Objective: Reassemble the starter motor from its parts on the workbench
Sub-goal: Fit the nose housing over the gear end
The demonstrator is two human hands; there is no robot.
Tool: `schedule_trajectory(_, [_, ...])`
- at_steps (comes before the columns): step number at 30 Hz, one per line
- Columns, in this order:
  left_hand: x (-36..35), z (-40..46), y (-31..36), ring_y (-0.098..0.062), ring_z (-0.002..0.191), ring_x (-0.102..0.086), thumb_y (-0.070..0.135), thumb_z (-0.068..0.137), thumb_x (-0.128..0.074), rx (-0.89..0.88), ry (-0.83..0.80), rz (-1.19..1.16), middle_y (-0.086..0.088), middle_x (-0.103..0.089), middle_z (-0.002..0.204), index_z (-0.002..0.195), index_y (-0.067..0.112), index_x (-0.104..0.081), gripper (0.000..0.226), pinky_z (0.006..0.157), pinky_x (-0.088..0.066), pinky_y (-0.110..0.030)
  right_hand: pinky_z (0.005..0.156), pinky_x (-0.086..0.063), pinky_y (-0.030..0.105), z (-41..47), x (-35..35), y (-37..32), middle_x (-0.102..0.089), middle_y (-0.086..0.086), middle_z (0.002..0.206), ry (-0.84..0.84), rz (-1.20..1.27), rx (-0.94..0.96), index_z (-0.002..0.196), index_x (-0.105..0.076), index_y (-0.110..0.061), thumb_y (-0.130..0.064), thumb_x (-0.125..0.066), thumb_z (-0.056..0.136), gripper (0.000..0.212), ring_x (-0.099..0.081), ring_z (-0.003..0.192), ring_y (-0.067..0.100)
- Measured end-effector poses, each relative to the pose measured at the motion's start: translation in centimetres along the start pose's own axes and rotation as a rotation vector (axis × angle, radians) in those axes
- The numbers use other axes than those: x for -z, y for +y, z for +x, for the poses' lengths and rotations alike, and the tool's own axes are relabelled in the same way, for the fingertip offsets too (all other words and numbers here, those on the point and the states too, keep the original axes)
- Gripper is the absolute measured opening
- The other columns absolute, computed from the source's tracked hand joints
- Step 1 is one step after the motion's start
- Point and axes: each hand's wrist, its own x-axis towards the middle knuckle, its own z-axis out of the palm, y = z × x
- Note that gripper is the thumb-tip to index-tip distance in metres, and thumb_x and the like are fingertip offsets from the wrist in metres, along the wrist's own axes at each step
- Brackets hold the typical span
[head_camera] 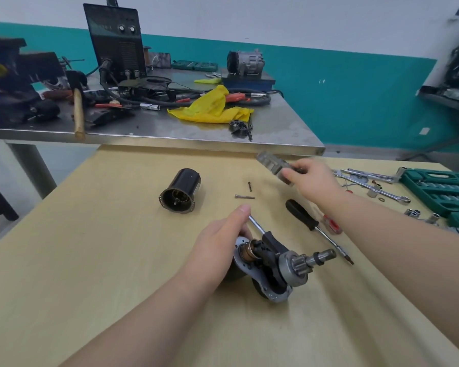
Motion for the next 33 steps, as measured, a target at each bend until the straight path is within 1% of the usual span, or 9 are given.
schedule_trajectory(3, [0.0,0.2,0.0,-0.020,0.080,-0.062,0.089,0.076,-0.042,0.013,-0.007,-0.016,-0.002,-0.071,0.077,0.076,0.016,-0.069,0.078,0.105,-0.049,-0.057,0.074,-0.054,0.030,-0.8,1.2,-1.1,-0.075,-0.011,0.096,-0.007,0.273,-0.074,0.097,-0.074,-0.034,-0.037,-0.064,0.106,0.014,-0.069,0.092,0.011])
schedule_trajectory(5, [-0.1,0.2,0.0,-0.021,0.081,-0.062,0.089,0.076,-0.042,0.014,0.000,-0.022,-0.005,-0.073,0.079,0.074,0.017,-0.069,0.077,0.105,-0.049,-0.057,0.084,-0.061,0.037,-1.2,1.6,-1.6,-0.077,-0.003,0.108,-0.070,0.446,-0.141,0.108,-0.073,-0.029,-0.036,-0.060,0.109,0.015,-0.073,0.100,0.016])
schedule_trajectory(9, [-0.1,0.0,0.0,-0.020,0.079,-0.062,0.088,0.077,-0.041,-0.003,0.007,-0.016,-0.013,-0.074,0.084,0.073,0.016,-0.069,0.077,0.095,-0.051,-0.053,0.084,-0.066,0.046,-1.6,1.7,-2.3,-0.077,0.004,0.115,-0.110,0.586,-0.239,0.117,-0.070,-0.022,-0.035,-0.055,0.111,0.021,-0.075,0.105,0.021])
schedule_trajectory(14, [-0.1,0.0,0.0,-0.018,0.075,-0.061,0.087,0.077,-0.041,-0.005,0.014,-0.019,-0.003,-0.071,0.075,0.072,0.017,-0.069,0.076,0.086,-0.048,-0.045,0.085,-0.066,0.047,-0.3,2.0,-3.8,-0.073,0.007,0.124,-0.061,0.433,-0.266,0.132,-0.067,-0.020,-0.038,-0.052,0.112,0.031,-0.071,0.113,0.028])
schedule_trajectory(17, [-0.1,0.0,0.0,-0.013,0.070,-0.060,0.086,0.078,-0.040,-0.007,0.022,-0.005,0.002,-0.069,0.071,0.072,0.017,-0.068,0.074,0.082,-0.047,-0.042,0.074,-0.068,0.043,0.8,2.0,-4.6,-0.074,0.007,0.118,-0.065,0.326,-0.246,0.138,-0.065,-0.020,-0.041,-0.048,0.113,0.037,-0.072,0.103,0.028])
schedule_trajectory(19, [0.0,0.0,-0.1,-0.010,0.067,-0.059,0.085,0.080,-0.039,-0.015,0.023,0.005,0.005,-0.068,0.068,0.074,0.017,-0.068,0.075,0.078,-0.045,-0.040,0.074,-0.066,0.042,1.4,1.5,-5.2,-0.073,0.004,0.106,-0.073,0.098,-0.145,0.129,-0.069,-0.022,-0.043,-0.048,0.112,0.034,-0.070,0.094,0.025])
schedule_trajectory(21, [0.0,0.0,-0.1,-0.008,0.067,-0.060,0.085,0.081,-0.039,-0.015,0.027,0.007,0.008,-0.068,0.068,0.074,0.018,-0.069,0.074,0.077,-0.045,-0.038,0.075,-0.063,0.044,1.8,0.6,-5.7,-0.071,0.000,0.090,-0.098,-0.151,-0.018,0.106,-0.070,-0.024,-0.045,-0.049,0.111,0.031,-0.070,0.083,0.023])
schedule_trajectory(24, [0.1,0.0,-0.4,-0.010,0.068,-0.060,0.086,0.080,-0.043,-0.021,0.013,-0.007,0.007,-0.068,0.070,0.075,0.019,-0.070,0.073,0.078,-0.046,-0.039,0.071,-0.055,0.037,1.7,-1.2,-5.9,-0.071,-0.001,0.083,-0.156,-0.340,0.084,0.087,-0.066,-0.028,-0.045,-0.053,0.109,0.031,-0.069,0.081,0.024])
schedule_trajectory(33, [0.3,0.4,-0.4,-0.006,0.069,-0.061,0.092,0.078,-0.040,-0.022,-0.035,0.058,0.008,-0.067,0.073,0.080,0.019,-0.070,0.080,0.085,-0.051,-0.040,0.080,-0.056,0.043,-0.2,-3.0,-5.8,-0.067,0.000,0.094,-0.266,-0.479,0.208,0.106,-0.067,-0.024,-0.045,-0.054,0.108,0.025,-0.063,0.090,0.026])
